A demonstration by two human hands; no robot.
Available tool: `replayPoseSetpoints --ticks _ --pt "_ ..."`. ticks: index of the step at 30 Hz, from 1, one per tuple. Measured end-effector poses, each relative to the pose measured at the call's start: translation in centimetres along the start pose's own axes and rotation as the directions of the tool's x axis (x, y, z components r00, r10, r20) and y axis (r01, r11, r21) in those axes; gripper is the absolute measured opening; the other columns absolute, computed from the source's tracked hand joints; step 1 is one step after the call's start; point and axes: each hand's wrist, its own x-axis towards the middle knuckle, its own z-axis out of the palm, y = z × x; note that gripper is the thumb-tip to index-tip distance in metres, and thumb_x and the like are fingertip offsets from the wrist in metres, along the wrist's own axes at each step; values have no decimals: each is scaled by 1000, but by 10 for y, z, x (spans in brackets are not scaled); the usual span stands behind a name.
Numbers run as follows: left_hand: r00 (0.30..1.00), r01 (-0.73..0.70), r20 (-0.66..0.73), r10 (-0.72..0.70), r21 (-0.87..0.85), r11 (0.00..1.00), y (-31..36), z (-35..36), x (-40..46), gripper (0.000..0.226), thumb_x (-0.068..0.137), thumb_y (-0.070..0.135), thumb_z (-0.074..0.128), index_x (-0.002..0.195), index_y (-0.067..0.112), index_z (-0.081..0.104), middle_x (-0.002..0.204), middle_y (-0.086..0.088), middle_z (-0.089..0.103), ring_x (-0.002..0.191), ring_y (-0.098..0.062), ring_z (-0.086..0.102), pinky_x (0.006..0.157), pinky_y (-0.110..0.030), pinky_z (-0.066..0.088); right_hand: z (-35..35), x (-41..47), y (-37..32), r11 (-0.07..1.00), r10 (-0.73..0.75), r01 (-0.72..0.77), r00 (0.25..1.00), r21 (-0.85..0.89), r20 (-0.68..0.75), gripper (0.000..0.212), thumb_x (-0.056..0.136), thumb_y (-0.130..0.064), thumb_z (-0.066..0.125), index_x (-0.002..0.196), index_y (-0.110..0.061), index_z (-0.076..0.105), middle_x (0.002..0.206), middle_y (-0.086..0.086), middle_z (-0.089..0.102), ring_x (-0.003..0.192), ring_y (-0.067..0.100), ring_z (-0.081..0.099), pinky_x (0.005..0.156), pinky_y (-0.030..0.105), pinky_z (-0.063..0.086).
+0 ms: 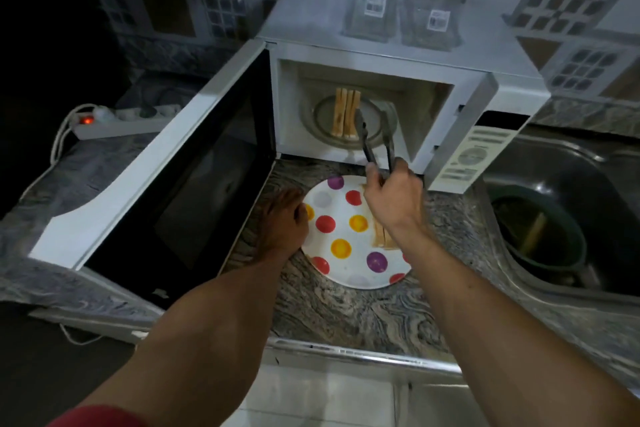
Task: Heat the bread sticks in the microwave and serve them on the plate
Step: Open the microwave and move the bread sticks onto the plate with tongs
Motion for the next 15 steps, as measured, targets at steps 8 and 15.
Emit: replayPoseSetpoints --ticks 8,15 --pt "999 35 30 -35 4 999 0 1 2 44 89 23 47 125 8 66 132 -11 62 127 -28 54 113 -30 21 26 57 -32 995 94 -93 992 -25 88 37 101 -31 51 110 3 61 108 25 67 101 42 64 75 37 47" --pt "998 51 25 -51 7 999 -2 5 3 43 89 24 45 123 8 67 131 -10 63 126 -27 54 112 -32 26 47 70 -31 993 108 -103 989 -49 106 38 101 -32 50 106 4 63 104 24 69 98 40 66 68 28 38"
